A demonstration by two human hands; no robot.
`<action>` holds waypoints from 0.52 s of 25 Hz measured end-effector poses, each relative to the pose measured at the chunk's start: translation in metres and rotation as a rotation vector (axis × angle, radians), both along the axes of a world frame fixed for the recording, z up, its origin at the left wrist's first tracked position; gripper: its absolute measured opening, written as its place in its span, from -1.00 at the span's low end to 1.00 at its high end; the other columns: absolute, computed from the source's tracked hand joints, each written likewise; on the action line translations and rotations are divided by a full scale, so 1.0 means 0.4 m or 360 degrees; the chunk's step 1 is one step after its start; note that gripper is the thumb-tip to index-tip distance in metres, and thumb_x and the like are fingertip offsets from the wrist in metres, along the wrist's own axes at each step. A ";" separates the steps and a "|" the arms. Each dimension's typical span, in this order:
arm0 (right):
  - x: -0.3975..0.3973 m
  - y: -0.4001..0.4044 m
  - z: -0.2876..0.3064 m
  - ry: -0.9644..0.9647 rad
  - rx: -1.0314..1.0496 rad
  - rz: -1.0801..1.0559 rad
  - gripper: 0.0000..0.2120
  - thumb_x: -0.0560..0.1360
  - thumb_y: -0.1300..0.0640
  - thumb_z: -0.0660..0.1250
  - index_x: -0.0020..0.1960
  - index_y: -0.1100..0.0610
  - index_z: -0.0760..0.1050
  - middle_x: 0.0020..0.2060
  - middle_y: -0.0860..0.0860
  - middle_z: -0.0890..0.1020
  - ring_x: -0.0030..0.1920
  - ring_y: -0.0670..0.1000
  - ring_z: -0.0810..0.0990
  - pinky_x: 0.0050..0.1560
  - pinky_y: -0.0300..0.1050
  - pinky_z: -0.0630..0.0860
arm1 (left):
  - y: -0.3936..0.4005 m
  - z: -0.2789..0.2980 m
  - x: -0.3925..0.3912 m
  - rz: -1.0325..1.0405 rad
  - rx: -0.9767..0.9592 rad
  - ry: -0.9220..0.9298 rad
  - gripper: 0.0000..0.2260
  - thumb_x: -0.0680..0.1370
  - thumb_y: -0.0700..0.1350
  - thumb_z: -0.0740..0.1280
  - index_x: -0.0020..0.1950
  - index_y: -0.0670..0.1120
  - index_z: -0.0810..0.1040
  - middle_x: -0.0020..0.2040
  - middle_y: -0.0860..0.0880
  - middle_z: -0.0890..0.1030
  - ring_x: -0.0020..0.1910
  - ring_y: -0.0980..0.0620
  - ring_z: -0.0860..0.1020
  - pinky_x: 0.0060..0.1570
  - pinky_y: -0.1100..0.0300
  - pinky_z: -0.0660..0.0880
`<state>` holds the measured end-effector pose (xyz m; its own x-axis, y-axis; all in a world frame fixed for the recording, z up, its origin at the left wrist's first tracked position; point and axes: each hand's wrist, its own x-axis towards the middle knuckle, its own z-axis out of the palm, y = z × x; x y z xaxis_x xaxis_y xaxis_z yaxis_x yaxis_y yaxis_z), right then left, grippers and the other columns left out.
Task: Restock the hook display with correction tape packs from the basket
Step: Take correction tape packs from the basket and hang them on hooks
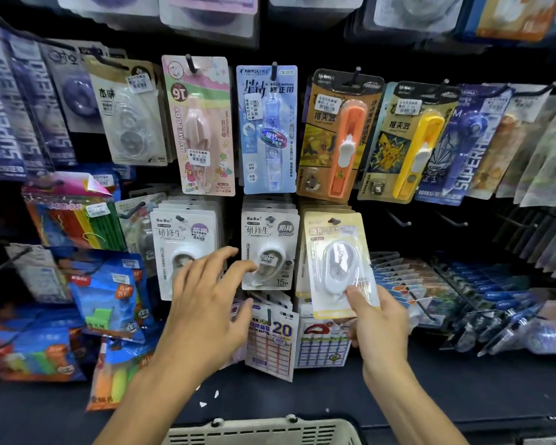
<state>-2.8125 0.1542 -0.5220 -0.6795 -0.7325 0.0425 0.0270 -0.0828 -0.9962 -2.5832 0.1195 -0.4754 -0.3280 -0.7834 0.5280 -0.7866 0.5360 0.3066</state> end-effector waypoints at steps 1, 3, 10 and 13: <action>-0.003 -0.030 -0.006 0.0026 0.0053 -0.0014 -0.92 0.58 0.09 0.38 -0.03 0.00 0.65 -0.49 -0.10 0.59 -0.55 -0.10 0.41 -0.48 -0.16 0.37 | 0.000 -0.001 0.000 0.0003 0.0021 -0.0017 -0.60 0.50 -0.06 0.43 0.33 0.08 0.50 0.41 0.02 0.42 0.39 -0.08 0.37 0.46 -0.09 0.17; -0.009 -0.104 -0.018 0.0037 0.0129 -0.0022 -0.90 0.59 0.05 0.37 -0.04 0.03 0.64 -0.47 0.01 0.62 -0.53 -0.04 0.40 -0.43 -0.11 0.37 | 0.000 -0.005 0.000 -0.0011 0.0056 -0.0063 -0.59 0.51 -0.04 0.42 0.35 0.08 0.49 0.42 0.03 0.41 0.41 -0.07 0.36 0.48 -0.09 0.17; -0.040 -0.316 -0.042 0.0049 0.0391 0.0026 -0.71 0.56 -0.06 0.40 0.07 0.16 0.53 -0.19 0.12 0.72 -0.45 0.06 0.60 -0.44 -0.13 0.43 | -0.011 -0.030 0.014 -0.0060 0.0153 -0.0168 -0.56 0.56 0.04 0.35 0.43 0.13 0.40 0.42 0.10 0.35 0.42 0.00 0.33 0.46 -0.02 0.23; -0.018 -0.239 -0.149 0.0125 0.0526 -0.0030 -0.77 0.54 -0.02 0.41 0.07 0.04 0.44 -0.11 0.08 0.67 -0.29 0.08 0.65 -0.33 -0.06 0.52 | 0.004 -0.069 0.022 -0.0127 0.0399 -0.0202 -0.59 0.54 0.01 0.36 0.38 0.09 0.44 0.32 0.08 0.46 0.30 -0.02 0.44 0.26 0.02 0.40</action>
<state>-2.8196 0.0587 -0.5816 -0.6971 -0.7027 -0.1423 -0.0497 0.2453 -0.9682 -2.5742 0.1210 -0.5030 -0.4450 -0.8533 0.2719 -0.7856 0.5177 0.3388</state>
